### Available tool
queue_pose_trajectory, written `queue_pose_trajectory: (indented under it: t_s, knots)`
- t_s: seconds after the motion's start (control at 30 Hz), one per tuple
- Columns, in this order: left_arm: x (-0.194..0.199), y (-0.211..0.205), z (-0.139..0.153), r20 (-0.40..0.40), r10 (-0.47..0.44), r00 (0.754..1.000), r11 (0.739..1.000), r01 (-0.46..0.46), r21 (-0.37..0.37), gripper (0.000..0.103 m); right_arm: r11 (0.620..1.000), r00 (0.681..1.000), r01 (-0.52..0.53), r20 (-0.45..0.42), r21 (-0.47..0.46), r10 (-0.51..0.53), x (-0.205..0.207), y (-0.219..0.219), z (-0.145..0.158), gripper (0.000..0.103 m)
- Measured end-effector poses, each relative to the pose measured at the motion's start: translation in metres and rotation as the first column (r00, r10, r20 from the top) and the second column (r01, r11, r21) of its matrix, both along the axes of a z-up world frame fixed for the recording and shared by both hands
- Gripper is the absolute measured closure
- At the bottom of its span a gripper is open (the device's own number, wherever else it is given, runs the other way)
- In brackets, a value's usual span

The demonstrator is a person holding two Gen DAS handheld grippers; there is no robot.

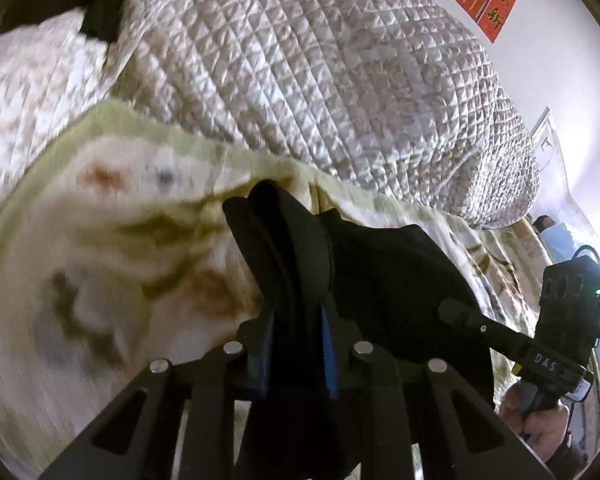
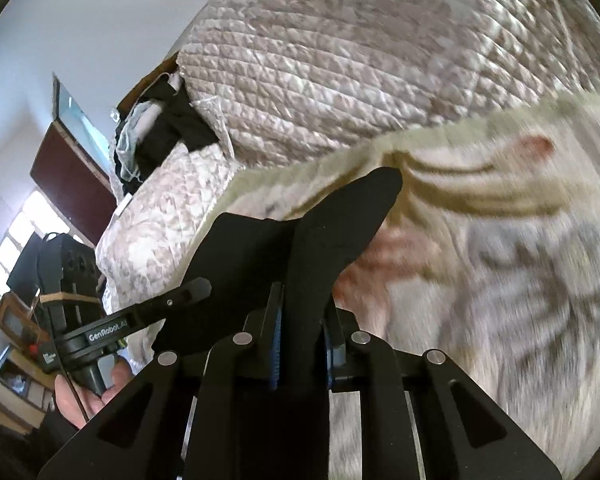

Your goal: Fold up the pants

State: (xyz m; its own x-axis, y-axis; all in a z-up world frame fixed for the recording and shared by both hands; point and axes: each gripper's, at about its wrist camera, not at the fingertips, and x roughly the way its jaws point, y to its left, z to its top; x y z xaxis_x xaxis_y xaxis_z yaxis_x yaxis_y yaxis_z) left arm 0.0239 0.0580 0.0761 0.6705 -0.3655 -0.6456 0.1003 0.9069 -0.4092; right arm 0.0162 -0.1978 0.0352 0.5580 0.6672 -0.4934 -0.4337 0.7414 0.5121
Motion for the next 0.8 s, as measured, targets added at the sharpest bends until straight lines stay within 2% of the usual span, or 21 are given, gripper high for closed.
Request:
queue_pose_trajectory:
  t_s: [0.13, 0.3, 0.43, 0.5, 0.6, 0.7, 0.8]
  knots:
    - [0.038, 0.014, 0.005, 0.006, -0.001, 1.000, 1.000, 0.001, 0.028, 0.081, 1.000, 1.000, -0.006, -0.002, 0.000, 0.006, 0.036, 0.015, 0.003, 0.088]
    - [0.081, 0.028, -0.005, 0.005, 0.014, 1.000, 0.998, -0.014, 0.067, 0.081, 1.000, 1.000, -0.013, -0.021, -0.015, 0.012, 0.081, 0.033, -0.008, 0.088]
    - [0.108, 0.039, -0.035, -0.029, 0.043, 0.999, 0.995, -0.040, 0.092, 0.079, 0.999, 0.998, -0.021, -0.059, -0.034, 0.019, 0.112, 0.040, -0.030, 0.087]
    - [0.117, 0.048, -0.058, -0.096, 0.079, 0.992, 0.992, -0.069, 0.103, 0.073, 0.997, 0.996, 0.000, -0.086, -0.081, -0.007, 0.121, 0.040, -0.043, 0.084]
    - [0.113, 0.060, -0.072, -0.127, 0.110, 0.986, 0.990, -0.099, 0.096, 0.067, 0.994, 0.998, 0.015, -0.064, -0.106, -0.021, 0.117, 0.031, -0.046, 0.077]
    - [0.101, 0.066, -0.063, -0.100, 0.159, 0.982, 0.980, -0.145, 0.133, 0.067, 0.988, 0.997, 0.067, -0.015, -0.142, -0.070, 0.108, 0.019, -0.035, 0.076]
    - [0.085, 0.068, -0.052, -0.080, 0.189, 0.979, 0.976, -0.177, 0.129, 0.069, 0.979, 0.996, 0.084, 0.036, -0.184, -0.079, 0.090, 0.020, -0.021, 0.076]
